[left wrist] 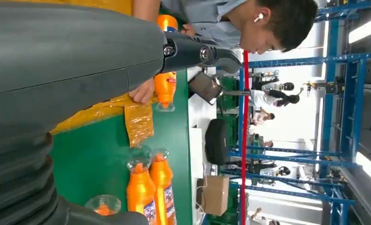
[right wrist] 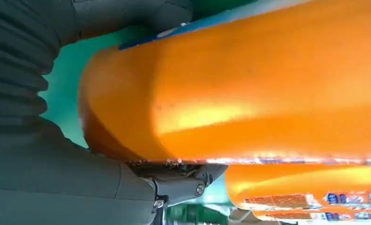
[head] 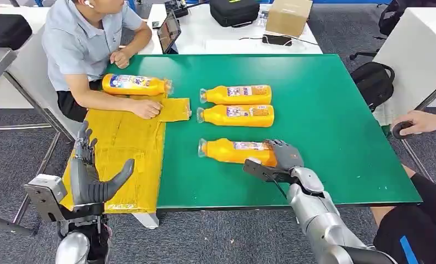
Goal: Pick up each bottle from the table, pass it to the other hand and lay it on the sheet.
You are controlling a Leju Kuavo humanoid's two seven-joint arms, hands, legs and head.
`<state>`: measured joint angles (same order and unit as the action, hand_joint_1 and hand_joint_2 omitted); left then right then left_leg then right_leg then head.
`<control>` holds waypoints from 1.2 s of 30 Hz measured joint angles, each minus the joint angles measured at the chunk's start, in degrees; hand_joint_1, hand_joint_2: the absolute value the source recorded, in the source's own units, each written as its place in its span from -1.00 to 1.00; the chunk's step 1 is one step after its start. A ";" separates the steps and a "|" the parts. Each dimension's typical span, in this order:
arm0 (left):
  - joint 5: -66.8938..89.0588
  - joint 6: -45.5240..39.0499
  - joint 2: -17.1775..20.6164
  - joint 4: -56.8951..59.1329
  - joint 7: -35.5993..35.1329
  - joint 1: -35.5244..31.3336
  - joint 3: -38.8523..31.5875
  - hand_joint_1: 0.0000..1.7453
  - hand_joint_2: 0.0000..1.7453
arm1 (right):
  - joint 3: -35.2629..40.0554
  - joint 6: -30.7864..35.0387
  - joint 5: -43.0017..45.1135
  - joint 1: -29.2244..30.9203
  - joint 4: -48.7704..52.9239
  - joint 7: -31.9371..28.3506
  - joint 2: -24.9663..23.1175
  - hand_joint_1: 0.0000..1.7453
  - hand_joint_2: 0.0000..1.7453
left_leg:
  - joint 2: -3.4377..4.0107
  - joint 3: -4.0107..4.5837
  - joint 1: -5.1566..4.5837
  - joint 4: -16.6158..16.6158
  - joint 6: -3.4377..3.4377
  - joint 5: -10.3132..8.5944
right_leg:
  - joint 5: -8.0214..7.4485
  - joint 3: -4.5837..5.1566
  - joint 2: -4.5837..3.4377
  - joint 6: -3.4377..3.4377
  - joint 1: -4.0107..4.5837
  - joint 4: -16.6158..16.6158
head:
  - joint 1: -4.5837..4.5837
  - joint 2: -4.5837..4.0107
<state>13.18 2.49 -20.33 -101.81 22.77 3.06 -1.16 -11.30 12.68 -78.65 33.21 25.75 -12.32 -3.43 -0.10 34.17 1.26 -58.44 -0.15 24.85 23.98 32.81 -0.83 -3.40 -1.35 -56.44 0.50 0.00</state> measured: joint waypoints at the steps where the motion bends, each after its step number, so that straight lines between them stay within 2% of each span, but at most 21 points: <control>1: -0.02 0.07 0.02 0.00 0.00 -0.11 0.00 -1.00 1.00 | -0.31 0.09 0.46 -0.04 -0.02 -0.63 0.11 1.00 1.00 | 0.05 -0.02 0.00 0.00 0.00 0.00 | 0.00 0.00 -0.04 0.00 0.00 0.00 | 0.02 0.00; 6: -0.04 0.37 0.02 0.00 0.02 -0.49 0.00 -1.00 1.00 | -1.25 0.66 1.75 -0.17 -0.11 -2.19 0.22 1.00 1.00 | 0.07 0.01 0.01 0.00 -0.02 0.03 | 0.03 0.07 -0.07 0.01 0.01 0.00 | -0.02 0.00; 8: -0.09 0.66 0.02 0.33 -0.15 -0.46 -0.04 -1.00 1.00 | -1.73 1.66 4.40 -0.96 -0.18 -4.84 0.20 1.00 1.00 | 0.05 0.03 0.02 0.00 -0.02 0.04 | 0.05 0.05 -0.06 0.02 0.02 0.00 | 0.00 0.00; 12: -0.15 1.01 0.02 1.18 0.39 -0.51 -0.07 -1.00 1.00 | -3.35 3.39 12.49 -2.63 0.33 -14.24 -0.61 1.00 1.00 | 0.06 0.15 0.01 0.00 -0.02 0.04 | 0.04 0.11 -0.07 0.01 0.01 -0.01 | 0.00 0.00; 16: 0.73 1.42 0.02 1.57 0.39 -0.63 0.39 -1.00 1.00 | -3.78 3.35 16.60 -4.26 2.74 -17.21 -2.10 1.00 1.00 | 0.04 0.23 0.01 0.00 -0.01 0.02 | 0.03 0.18 -0.06 0.01 0.00 -0.01 | 0.00 0.00; 19: 5.23 1.73 0.02 2.60 -0.94 -0.78 1.38 -1.00 1.00 | -3.91 3.56 22.81 -6.65 7.79 -21.14 -3.89 1.00 1.00 | -0.10 0.50 0.01 0.00 0.01 -0.05 | 0.03 0.33 0.02 0.00 0.00 -0.03 | -0.02 0.00; 21: 9.39 1.34 0.02 4.82 -2.05 -0.80 2.73 -1.00 1.00 | -3.94 1.73 28.62 -8.98 14.60 -21.99 -6.27 1.00 1.00 | -0.12 0.69 0.00 0.00 -0.02 -0.09 | 0.03 0.48 0.04 -0.01 0.00 -0.04 | -0.02 0.00; 26: 12.52 1.88 0.55 10.28 3.39 0.65 7.41 -1.00 1.00 | -3.04 -3.43 41.06 -13.29 30.96 -23.08 -11.19 1.00 1.00 | -0.12 0.94 0.00 0.00 -0.02 -0.08 | 0.04 0.72 0.05 -0.01 -0.01 -0.05 | -0.04 0.00; 30: 12.13 2.38 0.96 11.58 4.17 1.53 9.72 -1.00 1.00 | -2.41 -4.35 42.74 -15.49 38.85 -23.39 -13.20 1.00 1.00 | -0.13 1.19 -0.01 0.00 -0.02 -0.07 | 0.05 0.96 0.08 -0.02 -0.02 -0.04 | -0.04 0.00; 36: 10.53 4.81 1.16 12.07 5.18 1.79 10.78 -1.00 1.00 | -2.10 -5.26 45.48 -16.88 43.66 -24.29 -14.32 1.00 1.00 | -0.12 1.24 0.00 0.00 -0.02 -0.07 | 0.04 1.02 0.07 -0.02 -0.01 -0.04 | -0.02 0.00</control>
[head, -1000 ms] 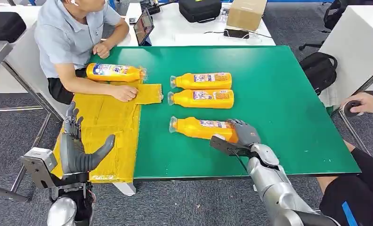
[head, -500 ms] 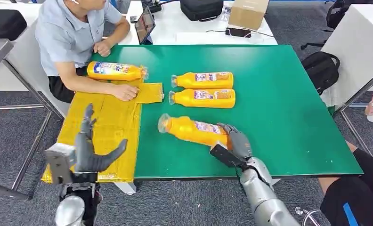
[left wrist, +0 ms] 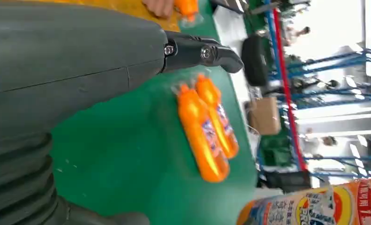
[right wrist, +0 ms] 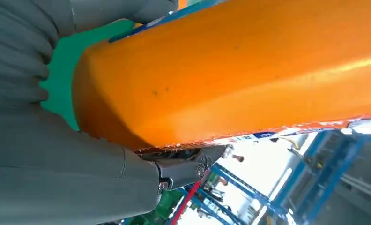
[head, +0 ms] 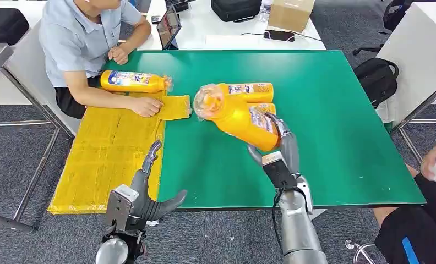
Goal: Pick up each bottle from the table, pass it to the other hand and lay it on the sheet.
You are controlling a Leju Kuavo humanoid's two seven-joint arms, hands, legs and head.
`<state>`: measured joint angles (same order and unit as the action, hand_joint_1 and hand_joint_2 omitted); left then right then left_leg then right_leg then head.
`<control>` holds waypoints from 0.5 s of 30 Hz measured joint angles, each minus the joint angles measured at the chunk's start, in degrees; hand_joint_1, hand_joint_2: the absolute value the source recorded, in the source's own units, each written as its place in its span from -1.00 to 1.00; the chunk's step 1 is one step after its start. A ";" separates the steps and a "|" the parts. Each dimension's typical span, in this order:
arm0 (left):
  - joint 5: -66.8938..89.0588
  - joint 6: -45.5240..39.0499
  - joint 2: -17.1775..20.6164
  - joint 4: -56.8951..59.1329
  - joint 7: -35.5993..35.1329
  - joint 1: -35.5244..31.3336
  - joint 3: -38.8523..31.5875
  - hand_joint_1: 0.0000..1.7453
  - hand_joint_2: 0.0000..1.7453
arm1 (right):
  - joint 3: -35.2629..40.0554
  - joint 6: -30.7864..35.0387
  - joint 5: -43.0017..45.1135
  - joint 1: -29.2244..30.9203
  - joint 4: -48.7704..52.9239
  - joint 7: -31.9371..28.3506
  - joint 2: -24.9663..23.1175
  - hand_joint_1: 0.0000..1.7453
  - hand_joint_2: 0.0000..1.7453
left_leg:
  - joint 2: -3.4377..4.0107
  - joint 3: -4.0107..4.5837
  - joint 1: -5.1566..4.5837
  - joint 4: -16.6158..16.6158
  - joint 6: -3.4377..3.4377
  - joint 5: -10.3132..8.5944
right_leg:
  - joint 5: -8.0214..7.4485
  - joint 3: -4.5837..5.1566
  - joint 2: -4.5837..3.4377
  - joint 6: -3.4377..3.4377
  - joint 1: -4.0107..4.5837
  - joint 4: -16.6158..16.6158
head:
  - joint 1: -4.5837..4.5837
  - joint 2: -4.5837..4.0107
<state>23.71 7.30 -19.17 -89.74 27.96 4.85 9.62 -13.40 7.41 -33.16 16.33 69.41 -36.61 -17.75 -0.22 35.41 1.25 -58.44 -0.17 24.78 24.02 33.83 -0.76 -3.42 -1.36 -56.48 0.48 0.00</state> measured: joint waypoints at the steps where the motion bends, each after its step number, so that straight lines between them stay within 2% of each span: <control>1: -0.43 0.69 0.09 0.00 0.45 0.06 0.35 -1.00 1.00 | 0.00 -0.52 0.50 -0.04 0.51 0.00 -0.22 1.00 1.00 | 0.00 0.00 0.00 0.00 0.00 0.00 | 0.00 0.00 0.00 0.00 0.00 0.00 | 0.00 0.00; 8: -5.43 5.97 0.81 -0.09 2.01 1.18 3.15 -1.00 1.00 | 3.00 -2.95 0.61 0.01 0.57 0.83 -2.06 1.00 1.00 | 0.00 0.03 0.01 0.00 0.00 0.00 | 0.00 0.01 0.00 0.00 0.01 -0.02 | 0.00 0.00; 11: -11.13 7.36 0.83 -0.35 1.48 1.10 3.19 -1.00 1.00 | 6.80 -2.60 -0.87 -0.11 -1.70 0.35 -2.69 1.00 1.00 | 0.01 0.03 0.02 0.00 0.00 0.00 | 0.00 0.05 -0.01 0.00 0.01 -0.02 | -0.02 0.00; 15: -19.64 8.39 0.72 -0.66 -1.16 0.13 3.15 -1.00 1.00 | 15.42 0.02 -1.24 -1.16 -5.95 -0.98 -2.73 1.00 1.00 | 0.00 0.04 0.02 0.01 -0.01 -0.01 | 0.02 0.06 0.01 0.02 0.01 -0.02 | 0.02 0.00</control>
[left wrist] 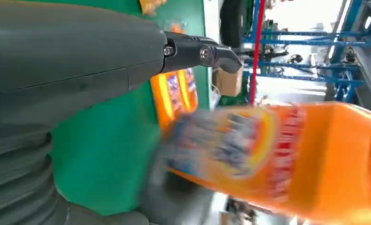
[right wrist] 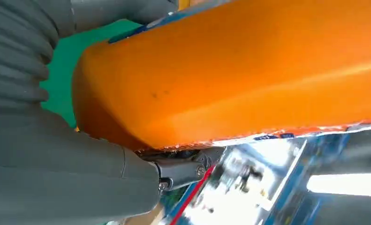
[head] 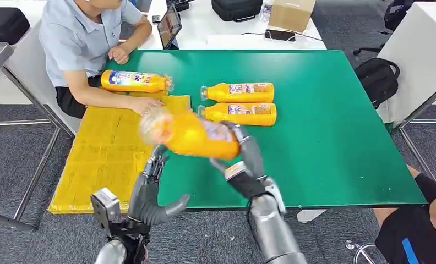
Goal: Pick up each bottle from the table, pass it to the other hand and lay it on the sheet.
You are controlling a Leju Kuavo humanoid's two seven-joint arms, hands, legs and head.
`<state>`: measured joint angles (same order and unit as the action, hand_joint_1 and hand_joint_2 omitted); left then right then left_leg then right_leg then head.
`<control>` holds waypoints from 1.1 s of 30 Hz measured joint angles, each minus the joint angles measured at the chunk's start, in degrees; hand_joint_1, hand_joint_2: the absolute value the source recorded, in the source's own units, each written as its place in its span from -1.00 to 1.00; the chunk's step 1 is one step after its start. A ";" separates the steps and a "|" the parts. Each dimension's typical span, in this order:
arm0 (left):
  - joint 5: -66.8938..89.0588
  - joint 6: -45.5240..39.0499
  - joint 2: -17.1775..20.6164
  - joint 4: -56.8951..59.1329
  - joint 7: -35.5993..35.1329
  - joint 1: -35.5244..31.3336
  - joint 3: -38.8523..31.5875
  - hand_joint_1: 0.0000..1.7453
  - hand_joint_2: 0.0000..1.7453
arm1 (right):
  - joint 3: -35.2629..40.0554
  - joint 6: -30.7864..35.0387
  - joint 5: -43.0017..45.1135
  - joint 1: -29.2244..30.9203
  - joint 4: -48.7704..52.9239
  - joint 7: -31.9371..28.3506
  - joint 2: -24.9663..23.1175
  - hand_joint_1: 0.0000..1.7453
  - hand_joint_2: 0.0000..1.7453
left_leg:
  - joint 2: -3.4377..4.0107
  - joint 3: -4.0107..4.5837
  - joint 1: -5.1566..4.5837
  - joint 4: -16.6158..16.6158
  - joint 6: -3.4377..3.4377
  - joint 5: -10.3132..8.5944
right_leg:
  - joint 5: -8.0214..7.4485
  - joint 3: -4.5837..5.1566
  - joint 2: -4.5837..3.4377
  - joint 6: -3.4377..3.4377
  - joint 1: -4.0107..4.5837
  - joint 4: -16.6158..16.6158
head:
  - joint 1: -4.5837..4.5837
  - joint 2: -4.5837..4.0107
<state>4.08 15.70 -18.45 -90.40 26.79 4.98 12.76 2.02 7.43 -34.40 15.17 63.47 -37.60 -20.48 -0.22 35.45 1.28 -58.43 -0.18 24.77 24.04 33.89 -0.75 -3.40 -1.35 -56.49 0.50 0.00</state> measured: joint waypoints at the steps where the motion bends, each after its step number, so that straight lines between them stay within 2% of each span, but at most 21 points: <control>1: -1.88 0.52 0.00 0.00 -0.60 -0.29 0.13 -1.00 1.00 | 2.32 0.52 0.11 -0.08 -1.32 -0.17 0.13 1.00 1.00 | 0.00 0.00 0.00 0.00 0.00 0.00 | 0.00 0.00 -0.01 0.00 0.00 0.00 | -0.02 0.00; 8: -6.55 -0.35 0.00 0.68 -1.75 -1.60 0.85 -1.00 1.00 | 13.95 3.62 3.01 0.34 -7.47 -0.44 0.74 1.00 1.00 | 0.00 0.00 -0.01 0.00 0.00 0.00 | 0.00 0.02 0.00 0.00 -0.01 0.01 | 0.02 0.00; 19: -8.25 -1.68 0.00 1.11 -0.72 -2.75 0.98 -0.96 1.00 | 19.05 3.54 5.18 1.15 -10.05 -0.41 0.87 1.00 1.00 | 0.00 0.00 0.00 0.00 0.00 0.00 | 0.00 0.05 -0.01 0.00 -0.01 0.01 | 0.00 0.00; 20: -8.73 -1.18 0.00 1.05 -0.30 -2.75 0.98 0.30 1.00 | 19.66 3.58 5.90 1.29 -10.47 -0.37 0.87 1.00 1.00 | 0.00 0.00 -0.01 0.00 0.00 0.00 | 0.00 0.05 -0.02 0.00 -0.01 0.01 | -0.02 0.00; 21: -8.91 -0.79 0.00 0.90 0.00 -2.73 0.96 0.92 1.00 | 19.99 3.60 6.38 1.38 -10.75 -0.33 0.87 1.00 1.00 | 0.00 0.00 -0.01 0.00 0.00 0.00 | 0.00 0.05 -0.01 0.00 -0.01 0.01 | 0.00 0.00; 22: -8.97 -0.55 0.00 0.75 0.18 -2.71 0.92 1.00 1.00 | 20.29 3.63 6.69 1.46 -10.97 -0.30 0.87 0.96 1.00 | 0.00 0.00 -0.01 0.00 0.00 0.00 | 0.00 0.04 -0.01 0.00 -0.01 0.01 | 0.00 0.00; 23: -8.97 -0.44 0.00 0.53 0.22 -2.64 0.85 1.00 1.00 | 20.53 3.63 6.88 1.52 -11.12 -0.28 0.87 0.70 1.00 | 0.00 0.01 -0.01 0.00 0.00 0.00 | 0.00 0.04 -0.01 0.00 -0.01 0.01 | 0.00 0.00; 24: -8.97 -0.37 0.00 0.46 0.24 -2.61 0.81 1.00 1.00 | 20.67 3.63 7.02 1.55 -11.25 -0.28 0.87 0.06 1.00 | 0.00 0.01 -0.01 0.00 0.00 0.00 | 0.00 0.04 -0.01 0.00 -0.01 0.01 | 0.00 0.00; 25: -8.97 -0.31 0.00 0.46 0.24 -2.61 0.65 1.00 1.00 | 20.73 3.58 7.02 1.57 -11.38 -0.24 0.87 -1.00 1.00 | 0.00 0.01 -0.01 0.00 0.00 0.00 | 0.00 0.04 -0.01 0.00 -0.01 0.01 | 0.00 0.00; 26: -8.97 -0.31 0.00 0.46 0.24 -2.61 0.50 1.00 1.00 | 20.78 3.56 6.97 1.58 -11.56 -0.22 0.87 -1.00 -1.00 | 0.00 0.01 -0.01 0.00 0.00 0.00 | 0.00 0.04 -0.01 0.00 -0.01 0.01 | 0.00 0.00; 33: -9.28 -1.97 -0.09 0.52 -0.87 -4.49 -1.24 1.00 1.00 | 22.04 2.47 5.09 1.97 -13.39 -0.11 0.87 -1.00 -1.00 | 0.01 0.00 -0.01 0.00 0.00 -0.01 | -0.01 0.05 -0.01 0.00 -0.01 0.00 | 0.00 0.00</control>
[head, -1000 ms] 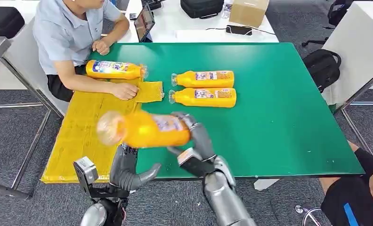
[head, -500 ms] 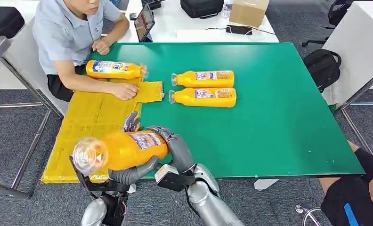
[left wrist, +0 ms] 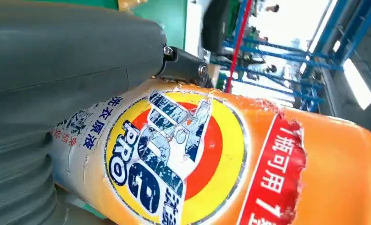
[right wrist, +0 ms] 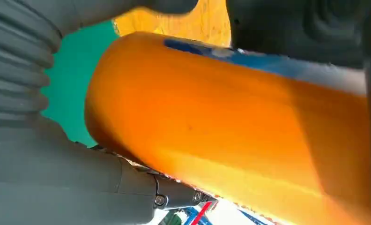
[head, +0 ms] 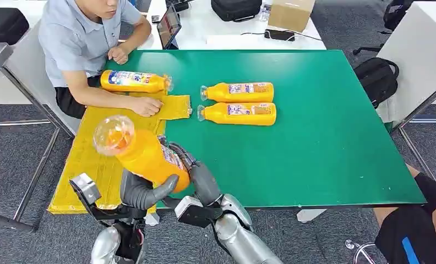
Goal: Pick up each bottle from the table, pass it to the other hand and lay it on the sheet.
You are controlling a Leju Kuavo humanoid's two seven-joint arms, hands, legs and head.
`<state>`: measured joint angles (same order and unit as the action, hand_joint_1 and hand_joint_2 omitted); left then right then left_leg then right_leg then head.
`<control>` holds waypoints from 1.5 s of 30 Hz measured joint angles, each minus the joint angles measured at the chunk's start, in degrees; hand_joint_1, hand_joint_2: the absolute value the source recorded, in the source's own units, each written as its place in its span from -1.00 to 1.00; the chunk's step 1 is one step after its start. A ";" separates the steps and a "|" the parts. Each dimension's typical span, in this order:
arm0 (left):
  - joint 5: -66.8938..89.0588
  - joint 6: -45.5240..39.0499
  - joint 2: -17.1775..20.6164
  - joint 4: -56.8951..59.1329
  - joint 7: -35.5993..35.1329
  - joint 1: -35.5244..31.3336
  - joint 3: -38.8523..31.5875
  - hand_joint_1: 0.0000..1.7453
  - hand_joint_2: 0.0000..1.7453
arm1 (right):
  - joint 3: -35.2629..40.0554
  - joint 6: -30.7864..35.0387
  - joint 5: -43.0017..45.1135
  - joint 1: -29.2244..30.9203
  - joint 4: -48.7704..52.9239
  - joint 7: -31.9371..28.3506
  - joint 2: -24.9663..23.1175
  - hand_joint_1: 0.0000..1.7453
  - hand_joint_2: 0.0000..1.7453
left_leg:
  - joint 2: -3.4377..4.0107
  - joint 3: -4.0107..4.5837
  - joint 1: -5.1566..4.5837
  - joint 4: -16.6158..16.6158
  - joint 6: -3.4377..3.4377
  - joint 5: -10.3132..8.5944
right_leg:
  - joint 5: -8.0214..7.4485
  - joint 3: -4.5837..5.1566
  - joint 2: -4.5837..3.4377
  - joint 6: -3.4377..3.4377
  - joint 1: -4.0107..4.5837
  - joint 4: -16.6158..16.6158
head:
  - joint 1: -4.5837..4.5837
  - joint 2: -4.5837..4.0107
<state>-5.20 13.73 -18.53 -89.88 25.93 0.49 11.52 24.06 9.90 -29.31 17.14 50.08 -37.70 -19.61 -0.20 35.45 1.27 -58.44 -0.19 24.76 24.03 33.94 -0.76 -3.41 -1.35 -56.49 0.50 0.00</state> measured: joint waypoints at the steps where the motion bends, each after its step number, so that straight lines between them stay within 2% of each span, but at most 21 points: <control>1: -0.33 -0.20 0.00 0.11 -0.27 -0.35 -0.37 1.00 1.00 | 0.16 0.00 -0.04 0.02 -0.11 0.00 0.00 -1.00 -1.00 | 0.00 0.00 0.00 0.00 0.00 0.00 | 0.00 0.01 0.00 0.00 0.00 0.00 | 0.00 0.00; 10: -0.97 0.74 -0.07 1.51 -2.15 -2.24 -2.91 1.00 1.00 | 0.62 0.07 0.39 0.17 -0.98 -0.31 0.00 -1.00 -1.00 | -0.01 0.01 0.00 0.00 0.00 -0.01 | 0.00 0.00 0.00 0.00 0.00 0.00 | 0.00 0.00; 17: 9.03 -0.61 0.63 2.34 -5.01 -3.90 -5.77 1.00 1.00 | 0.64 0.00 3.34 -0.87 -1.03 -0.33 0.26 -1.00 -1.00 | -0.01 0.02 0.00 0.00 0.00 -0.01 | 0.00 -0.01 0.00 0.00 0.00 0.00 | 0.04 0.00; 24: 32.68 -12.06 4.51 3.58 -9.68 -6.24 -8.81 1.00 1.00 | 1.12 2.82 5.44 -2.80 -0.33 -0.37 0.94 -1.00 -1.00 | 0.00 0.01 0.02 0.00 -0.01 -0.02 | 0.00 0.01 0.01 0.00 0.01 -0.02 | 0.02 0.00; 27: 48.17 -16.03 6.34 3.98 -12.47 -7.44 -10.17 1.00 1.00 | -0.02 3.41 5.44 -3.17 -0.22 -0.37 0.96 -1.00 -1.00 | 0.00 0.02 0.01 0.00 -0.02 -0.02 | 0.00 0.01 0.00 0.00 0.01 -0.03 | 0.02 0.00; 32: 52.42 -16.74 8.22 4.46 -13.40 -8.79 -11.93 1.00 1.00 | -1.74 3.41 5.34 -3.30 -0.15 -0.37 0.96 -1.00 -1.00 | 0.00 0.02 0.01 0.00 -0.02 -0.02 | 0.00 0.00 0.01 0.00 0.00 -0.02 | 0.04 0.00; 37: 64.63 -17.18 10.17 6.12 -15.94 -9.82 -12.59 1.00 1.00 | -4.55 1.29 4.59 -3.46 -0.22 -0.37 0.35 -1.00 -1.00 | -0.01 0.02 0.01 0.00 -0.02 -0.02 | 0.00 0.01 0.00 0.00 0.01 -0.02 | 0.02 0.00; 42: 67.98 -17.77 11.48 7.56 -16.72 -10.35 -12.74 0.94 1.00 | -5.59 0.83 4.44 -3.61 -0.24 -0.37 0.29 -1.00 -1.00 | -0.01 0.02 0.02 0.00 -0.03 -0.02 | 0.00 0.01 0.00 0.00 0.01 -0.03 | 0.02 0.00; 45: 75.50 -17.86 12.61 9.71 -19.04 -11.71 -12.37 0.96 1.00 | -5.72 -0.11 5.14 -3.62 -0.35 -0.37 0.22 -1.00 -1.00 | -0.01 0.02 0.02 0.00 -0.03 -0.03 | 0.00 0.00 0.00 0.00 0.01 -0.03 | 0.02 0.00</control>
<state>70.30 -4.13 -5.92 -80.17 6.88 -11.22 -0.85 18.34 9.79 -24.17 13.53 49.72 -38.07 -19.39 -0.21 35.47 1.29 -58.44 -0.22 24.73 24.03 33.95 -0.76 -3.40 -1.35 -56.52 0.52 0.00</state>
